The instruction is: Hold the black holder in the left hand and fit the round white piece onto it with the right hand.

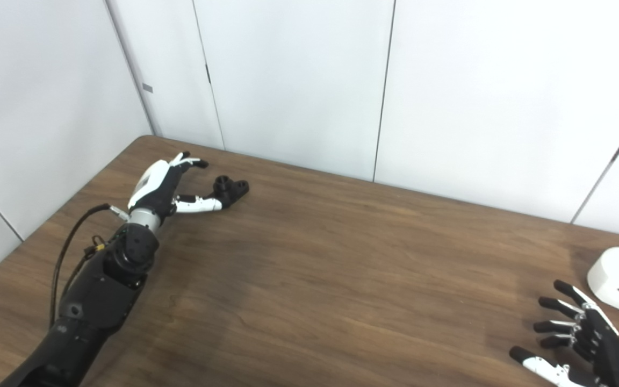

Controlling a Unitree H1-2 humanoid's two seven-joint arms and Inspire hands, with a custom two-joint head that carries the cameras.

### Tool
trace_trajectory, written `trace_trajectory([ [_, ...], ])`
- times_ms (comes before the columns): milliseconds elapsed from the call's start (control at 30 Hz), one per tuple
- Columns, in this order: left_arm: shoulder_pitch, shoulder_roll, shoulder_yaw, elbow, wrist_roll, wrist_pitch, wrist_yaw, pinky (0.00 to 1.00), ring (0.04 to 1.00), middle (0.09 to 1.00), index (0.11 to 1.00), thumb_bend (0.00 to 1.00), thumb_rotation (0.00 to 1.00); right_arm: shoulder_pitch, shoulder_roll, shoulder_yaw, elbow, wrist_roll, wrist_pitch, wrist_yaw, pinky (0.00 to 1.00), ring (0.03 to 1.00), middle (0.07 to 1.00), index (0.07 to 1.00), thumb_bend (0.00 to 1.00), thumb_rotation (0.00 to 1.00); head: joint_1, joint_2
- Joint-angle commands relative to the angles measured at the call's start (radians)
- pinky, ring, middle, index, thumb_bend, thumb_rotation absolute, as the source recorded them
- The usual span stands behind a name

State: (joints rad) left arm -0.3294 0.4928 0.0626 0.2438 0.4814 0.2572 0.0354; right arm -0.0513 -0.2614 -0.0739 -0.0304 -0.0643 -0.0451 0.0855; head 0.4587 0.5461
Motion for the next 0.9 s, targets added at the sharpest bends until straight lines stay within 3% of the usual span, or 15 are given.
trace_trajectory([
  [0, -0.056, 0.043, -0.008, 0.005, 0.036, -0.009, 0.037, 1.0, 1.0, 1.0, 0.81, 1.0, 0.34, -0.007, -0.022, -0.014, -0.039, 0.001, -0.017, -0.002, 0.47, 0.579, 0.733, 0.827, 0.74, 0.02, -0.001, 0.001],
  [400, -0.076, 0.057, -0.14, 0.15, 0.165, -0.03, 0.134, 1.0, 1.0, 1.0, 0.797, 1.0, 0.36, 0.006, -0.019, -0.015, -0.061, 0.012, -0.002, 0.005, 0.46, 0.571, 0.735, 0.832, 0.74, 0.03, -0.014, 0.0],
  [767, -0.084, 0.045, -0.148, 0.192, 0.156, 0.006, 0.134, 1.0, 1.0, 1.0, 0.811, 0.99, 0.34, 0.019, -0.028, -0.021, -0.068, 0.013, -0.003, 0.011, 0.46, 0.57, 0.741, 0.838, 0.73, 0.03, -0.008, 0.003],
  [867, -0.092, 0.034, -0.139, 0.231, 0.135, -0.035, 0.166, 1.0, 1.0, 1.0, 0.794, 0.99, 0.33, 0.022, -0.029, -0.02, -0.064, 0.015, -0.014, 0.014, 0.45, 0.567, 0.743, 0.84, 0.72, 0.03, -0.008, 0.002],
])
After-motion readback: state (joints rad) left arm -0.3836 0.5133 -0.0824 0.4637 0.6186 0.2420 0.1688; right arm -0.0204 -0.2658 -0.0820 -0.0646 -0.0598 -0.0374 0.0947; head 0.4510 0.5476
